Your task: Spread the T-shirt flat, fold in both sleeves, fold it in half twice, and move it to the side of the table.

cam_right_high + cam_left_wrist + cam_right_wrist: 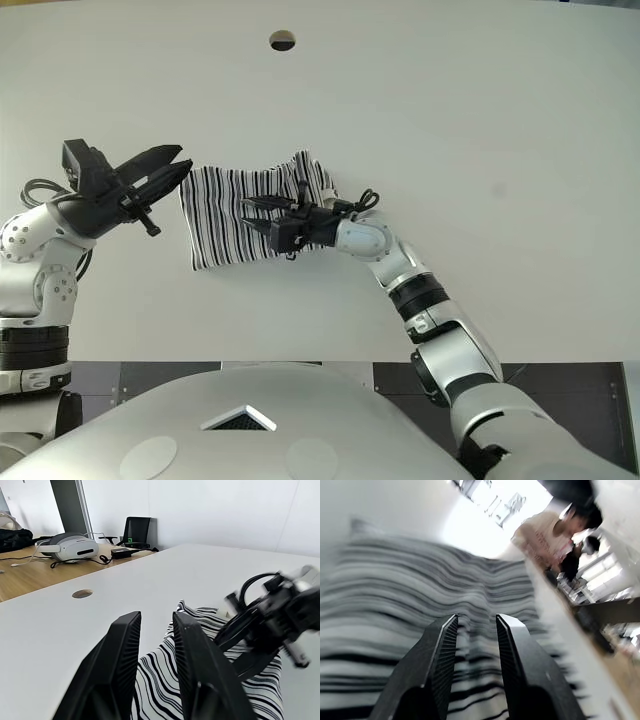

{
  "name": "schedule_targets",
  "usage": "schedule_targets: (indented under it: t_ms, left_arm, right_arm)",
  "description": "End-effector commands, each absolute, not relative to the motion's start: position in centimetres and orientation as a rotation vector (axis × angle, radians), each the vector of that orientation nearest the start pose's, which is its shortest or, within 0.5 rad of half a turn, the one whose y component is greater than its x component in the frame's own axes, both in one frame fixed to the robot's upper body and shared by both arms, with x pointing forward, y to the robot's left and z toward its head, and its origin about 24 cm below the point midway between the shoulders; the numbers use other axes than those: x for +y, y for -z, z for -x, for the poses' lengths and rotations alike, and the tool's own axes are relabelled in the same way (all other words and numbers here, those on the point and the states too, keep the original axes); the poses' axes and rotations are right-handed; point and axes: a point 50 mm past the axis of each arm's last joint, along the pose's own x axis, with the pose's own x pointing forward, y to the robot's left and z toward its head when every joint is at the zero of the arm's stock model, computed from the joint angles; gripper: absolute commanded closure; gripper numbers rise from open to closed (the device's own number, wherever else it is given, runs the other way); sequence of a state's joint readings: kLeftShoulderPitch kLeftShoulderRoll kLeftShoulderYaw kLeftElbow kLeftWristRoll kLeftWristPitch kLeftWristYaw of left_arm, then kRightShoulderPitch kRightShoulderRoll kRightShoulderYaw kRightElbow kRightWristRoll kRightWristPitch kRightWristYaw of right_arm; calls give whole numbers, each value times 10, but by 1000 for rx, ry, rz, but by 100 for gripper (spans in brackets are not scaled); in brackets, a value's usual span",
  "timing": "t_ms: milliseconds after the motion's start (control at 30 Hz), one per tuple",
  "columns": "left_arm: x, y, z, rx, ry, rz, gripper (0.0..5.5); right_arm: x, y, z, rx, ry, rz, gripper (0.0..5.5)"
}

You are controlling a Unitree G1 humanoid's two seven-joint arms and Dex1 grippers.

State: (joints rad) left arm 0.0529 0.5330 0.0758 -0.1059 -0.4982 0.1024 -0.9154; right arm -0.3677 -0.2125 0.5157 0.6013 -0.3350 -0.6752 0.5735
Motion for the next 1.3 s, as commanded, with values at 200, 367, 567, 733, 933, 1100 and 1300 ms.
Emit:
schedule_targets:
  t_ms: [200,367,567,733,933,1100,1300]
  left_arm:
    - [210,-78,-229,8,844,-42,432]
    - [206,-75,-226,-9,826,-32,432]
    - [210,-74,-226,-28,771,-17,432]
    - [216,-75,-227,-34,735,-24,432]
    - [220,-72,-225,-35,720,-22,432]
    - [224,-86,-225,-122,690,-7,432]
    - [209,-118,-237,-298,596,66,432]
  right_arm:
    - [-67,18,-285,238,-1317,943,408]
    - [-205,5,-302,671,-1171,1052,408]
    - [-340,-37,-286,987,-755,931,408]
    - [-399,-47,-253,1180,-462,918,408]
    - [-393,-68,-282,874,-247,851,408]
    - [-381,-147,-324,498,-199,970,408]
    - [-328,-207,-357,63,-260,1026,408]
